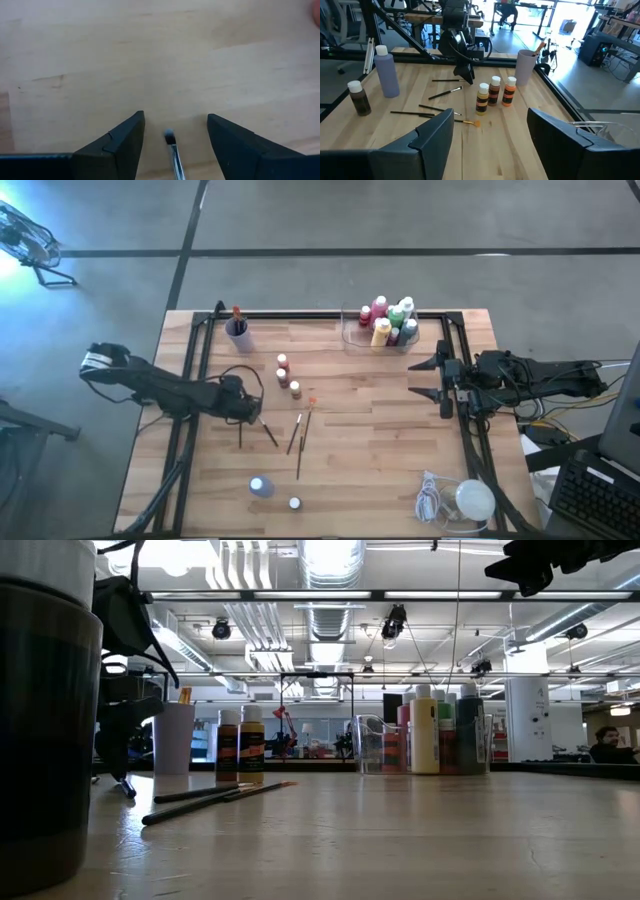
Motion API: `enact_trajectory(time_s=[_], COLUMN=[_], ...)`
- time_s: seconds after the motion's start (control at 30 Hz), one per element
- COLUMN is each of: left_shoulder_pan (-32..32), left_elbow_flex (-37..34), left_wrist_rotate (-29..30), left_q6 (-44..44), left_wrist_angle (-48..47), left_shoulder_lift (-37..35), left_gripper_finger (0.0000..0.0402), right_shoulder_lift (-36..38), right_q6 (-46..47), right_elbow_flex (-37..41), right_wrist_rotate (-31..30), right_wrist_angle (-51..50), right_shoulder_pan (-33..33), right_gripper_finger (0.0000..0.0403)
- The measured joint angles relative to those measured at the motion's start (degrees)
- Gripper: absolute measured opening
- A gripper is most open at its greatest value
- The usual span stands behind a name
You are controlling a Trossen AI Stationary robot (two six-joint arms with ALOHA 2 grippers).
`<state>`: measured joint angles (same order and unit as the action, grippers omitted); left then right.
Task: Pick & Place Paint Supplies
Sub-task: Put the silver paint brush into the violet cup
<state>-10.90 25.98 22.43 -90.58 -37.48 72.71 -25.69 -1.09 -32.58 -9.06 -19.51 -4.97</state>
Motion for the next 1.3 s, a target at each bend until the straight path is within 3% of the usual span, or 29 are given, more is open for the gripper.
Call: enact_trajectory(time_s=[0.4, 1.3], left_shoulder_pan=[-0.4, -0.1], left_elbow_flex=[0.0, 0.0], left_wrist_rotate=[-1.2, -1.0], left_q6=[-1.7, -1.8], left_wrist_angle=[-0.7, -2.2], left_shoulder_lift=[0.0, 0.0], left_gripper_finger=[0.0218, 0.0105], right_shoulder_lift=[0.0, 0.0], right_q6=[0.0, 0.0], right_elbow_flex=[0.0, 0.0], right_wrist_rotate=[0.0, 0.0], right_wrist_angle=[0.0, 0.0], right_shoulder_pan=[0.0, 0.0], right_gripper_finger=[0.0285, 0.036])
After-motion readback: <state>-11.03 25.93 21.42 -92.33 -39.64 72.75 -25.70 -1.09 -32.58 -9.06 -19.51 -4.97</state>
